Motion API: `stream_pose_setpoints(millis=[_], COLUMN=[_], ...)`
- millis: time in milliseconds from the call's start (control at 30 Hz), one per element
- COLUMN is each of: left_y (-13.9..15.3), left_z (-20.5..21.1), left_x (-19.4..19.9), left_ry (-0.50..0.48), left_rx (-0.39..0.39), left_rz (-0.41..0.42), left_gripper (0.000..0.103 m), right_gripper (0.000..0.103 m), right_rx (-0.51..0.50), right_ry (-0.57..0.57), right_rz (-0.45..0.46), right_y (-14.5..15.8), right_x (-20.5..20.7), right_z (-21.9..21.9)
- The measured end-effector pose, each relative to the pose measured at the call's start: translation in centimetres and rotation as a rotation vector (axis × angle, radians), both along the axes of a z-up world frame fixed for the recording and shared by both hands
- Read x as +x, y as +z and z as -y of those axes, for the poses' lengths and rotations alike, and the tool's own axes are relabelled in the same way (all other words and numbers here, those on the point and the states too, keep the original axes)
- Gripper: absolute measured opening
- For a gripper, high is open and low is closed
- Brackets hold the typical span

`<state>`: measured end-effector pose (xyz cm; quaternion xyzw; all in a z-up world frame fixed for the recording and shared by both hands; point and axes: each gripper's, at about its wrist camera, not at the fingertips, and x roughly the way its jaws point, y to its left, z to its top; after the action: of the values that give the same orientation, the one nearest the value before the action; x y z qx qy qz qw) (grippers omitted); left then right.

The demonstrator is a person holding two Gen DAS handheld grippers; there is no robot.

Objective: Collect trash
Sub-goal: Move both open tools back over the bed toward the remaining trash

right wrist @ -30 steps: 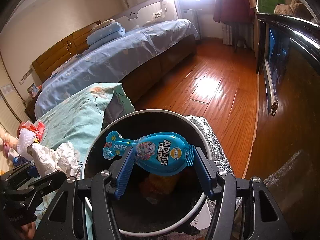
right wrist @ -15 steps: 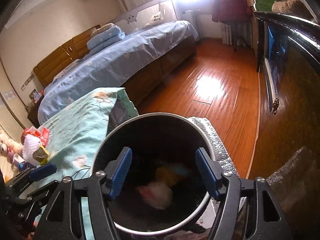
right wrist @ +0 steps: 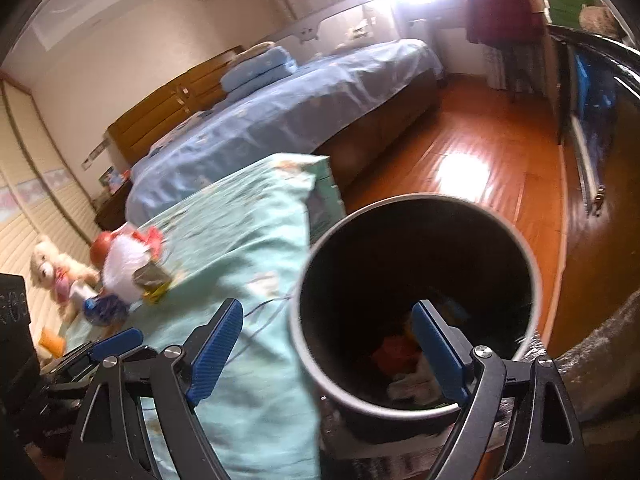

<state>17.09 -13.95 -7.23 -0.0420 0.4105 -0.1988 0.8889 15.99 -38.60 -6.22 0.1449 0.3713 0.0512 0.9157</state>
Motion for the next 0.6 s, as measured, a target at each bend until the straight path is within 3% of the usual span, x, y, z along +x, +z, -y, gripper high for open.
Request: stream_pose_setpoints(millis=[600], left_y=[-1.4], left_z=[-11.4], left_x=[-1.8], left_ry=[0.226], left_rx=[-0.035], left_rz=[-0.019], left_gripper=[0.077], right_gripper=[0.088], right_rx=[-0.017], right_ry=[0.173], right_rz=[-0.016], right_y=[-0.9], right_x=[0.5], right_z=[-9.7])
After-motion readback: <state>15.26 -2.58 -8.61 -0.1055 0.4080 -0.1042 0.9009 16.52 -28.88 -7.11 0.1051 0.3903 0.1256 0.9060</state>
